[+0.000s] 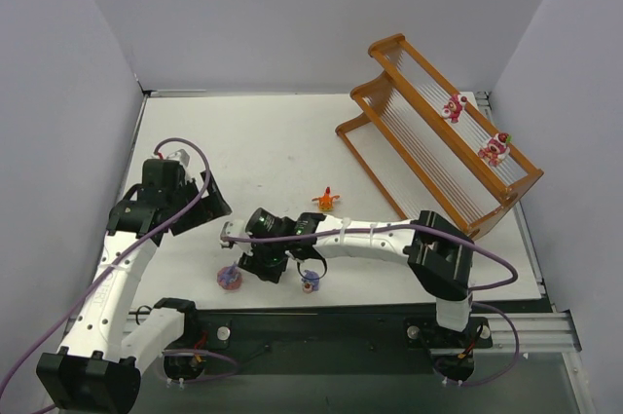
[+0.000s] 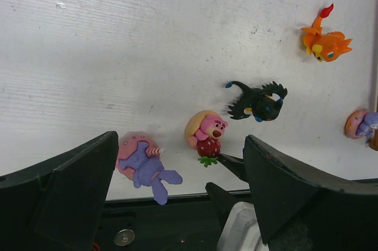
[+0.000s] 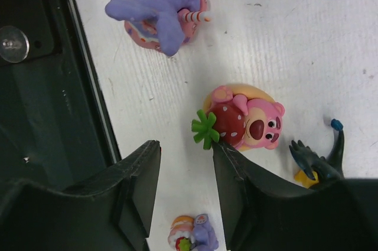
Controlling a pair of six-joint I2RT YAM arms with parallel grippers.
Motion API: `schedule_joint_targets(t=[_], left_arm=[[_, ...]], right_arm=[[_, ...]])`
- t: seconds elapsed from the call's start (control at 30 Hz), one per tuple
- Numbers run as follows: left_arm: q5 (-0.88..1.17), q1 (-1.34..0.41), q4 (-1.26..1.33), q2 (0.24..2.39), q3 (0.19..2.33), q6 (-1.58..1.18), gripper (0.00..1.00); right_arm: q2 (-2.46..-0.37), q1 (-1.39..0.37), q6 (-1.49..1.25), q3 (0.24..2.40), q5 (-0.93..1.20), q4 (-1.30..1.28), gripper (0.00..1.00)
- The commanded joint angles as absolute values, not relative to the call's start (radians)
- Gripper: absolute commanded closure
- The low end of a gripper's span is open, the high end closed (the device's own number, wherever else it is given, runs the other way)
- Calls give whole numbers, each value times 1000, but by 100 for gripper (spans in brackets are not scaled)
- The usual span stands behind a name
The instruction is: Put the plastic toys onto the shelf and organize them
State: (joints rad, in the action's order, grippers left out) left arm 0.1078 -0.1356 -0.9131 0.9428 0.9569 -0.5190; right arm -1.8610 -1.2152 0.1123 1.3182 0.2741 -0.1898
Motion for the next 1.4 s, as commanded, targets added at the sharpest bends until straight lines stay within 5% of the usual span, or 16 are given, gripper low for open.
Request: schedule_joint_targets(t=[0.0, 0.6, 1.0, 1.13, 1.3, 1.37], left_arm=[[97, -130, -920, 933, 994, -508, 3], [90, -130, -916, 950, 1019, -503, 3], [109, -130, -916, 965, 1022, -500, 3], [107, -130, -916, 968, 1025, -499, 3], [109, -130, -913, 968, 1028, -495, 3], [110, -130, -913, 971, 1026, -494, 3]], right_arm=[[-1890, -1233, 156, 1367, 192, -158, 58], [-1902, -1296, 170, 1425, -48, -192, 41], [-1982, -1296, 218, 1453, -118, -184, 41], [-1993, -1296, 225, 1459, -118, -178, 53], [-1987, -1296, 207, 1454, -124, -186, 98], [-1977, -1296, 201, 1457, -133, -196, 100]])
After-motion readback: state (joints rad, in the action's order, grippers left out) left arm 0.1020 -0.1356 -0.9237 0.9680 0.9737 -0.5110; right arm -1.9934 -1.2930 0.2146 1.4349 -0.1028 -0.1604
